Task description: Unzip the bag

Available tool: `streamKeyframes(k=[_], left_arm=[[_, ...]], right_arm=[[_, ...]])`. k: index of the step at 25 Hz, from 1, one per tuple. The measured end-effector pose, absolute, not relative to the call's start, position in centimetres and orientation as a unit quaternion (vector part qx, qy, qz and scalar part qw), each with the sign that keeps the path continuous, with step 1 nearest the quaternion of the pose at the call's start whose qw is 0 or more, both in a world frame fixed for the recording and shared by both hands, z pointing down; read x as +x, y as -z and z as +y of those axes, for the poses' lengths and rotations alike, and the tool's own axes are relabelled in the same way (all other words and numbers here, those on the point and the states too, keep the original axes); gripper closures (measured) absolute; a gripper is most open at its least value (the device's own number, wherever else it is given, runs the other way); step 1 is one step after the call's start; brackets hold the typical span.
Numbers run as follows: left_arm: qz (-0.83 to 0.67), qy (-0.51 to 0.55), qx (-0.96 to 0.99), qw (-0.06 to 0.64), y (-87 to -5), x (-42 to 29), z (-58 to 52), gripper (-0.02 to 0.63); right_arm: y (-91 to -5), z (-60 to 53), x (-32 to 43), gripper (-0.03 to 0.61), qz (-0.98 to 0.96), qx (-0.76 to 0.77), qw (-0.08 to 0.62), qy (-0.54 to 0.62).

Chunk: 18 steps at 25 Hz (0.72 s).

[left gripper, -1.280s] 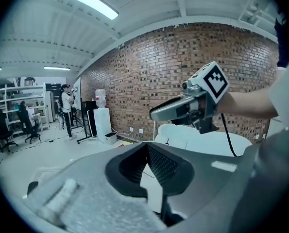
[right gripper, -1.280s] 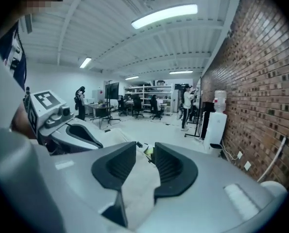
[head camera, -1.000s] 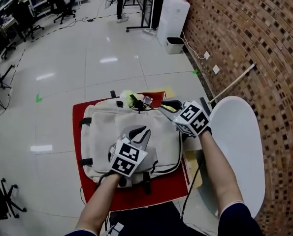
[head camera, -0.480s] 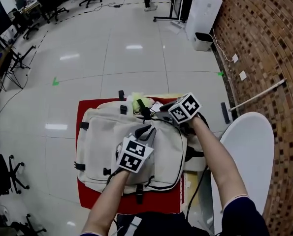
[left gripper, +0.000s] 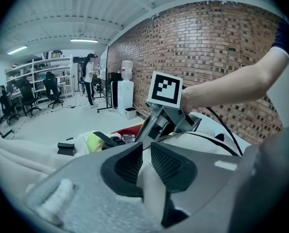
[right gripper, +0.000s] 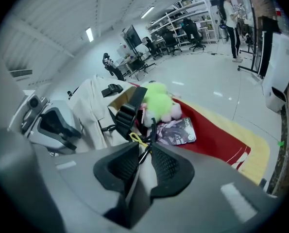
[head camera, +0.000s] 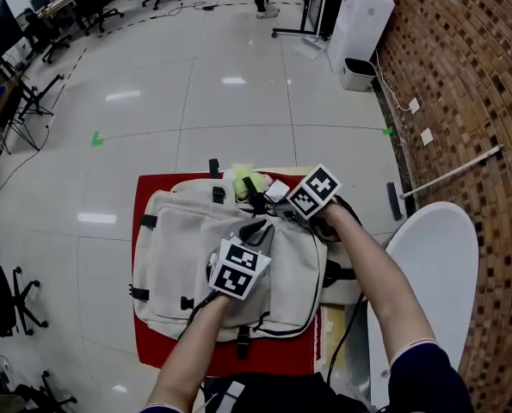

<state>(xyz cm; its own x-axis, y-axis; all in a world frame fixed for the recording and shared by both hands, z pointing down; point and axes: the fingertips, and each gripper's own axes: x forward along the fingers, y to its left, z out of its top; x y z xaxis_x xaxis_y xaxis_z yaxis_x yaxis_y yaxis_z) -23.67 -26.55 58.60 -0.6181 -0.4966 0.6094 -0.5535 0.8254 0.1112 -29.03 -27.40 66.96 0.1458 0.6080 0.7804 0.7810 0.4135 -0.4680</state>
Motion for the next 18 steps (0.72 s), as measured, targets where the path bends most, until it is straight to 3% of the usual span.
streamKeyframes(k=[6, 18], left_arm=[[-0.898, -0.043, 0.288, 0.33, -59.2, -24.0, -26.2, 0.557], [-0.901, -0.057, 0.276, 0.329, -60.0, -24.3, -25.6, 0.58]], right_arm=[[-65.2, -27.7, -29.3, 0.546, -0.663, -0.54, 0.512, 0.077], [-60.2, -33.0, -28.6, 0.554, -0.718, -0.504, 0.479, -0.011]])
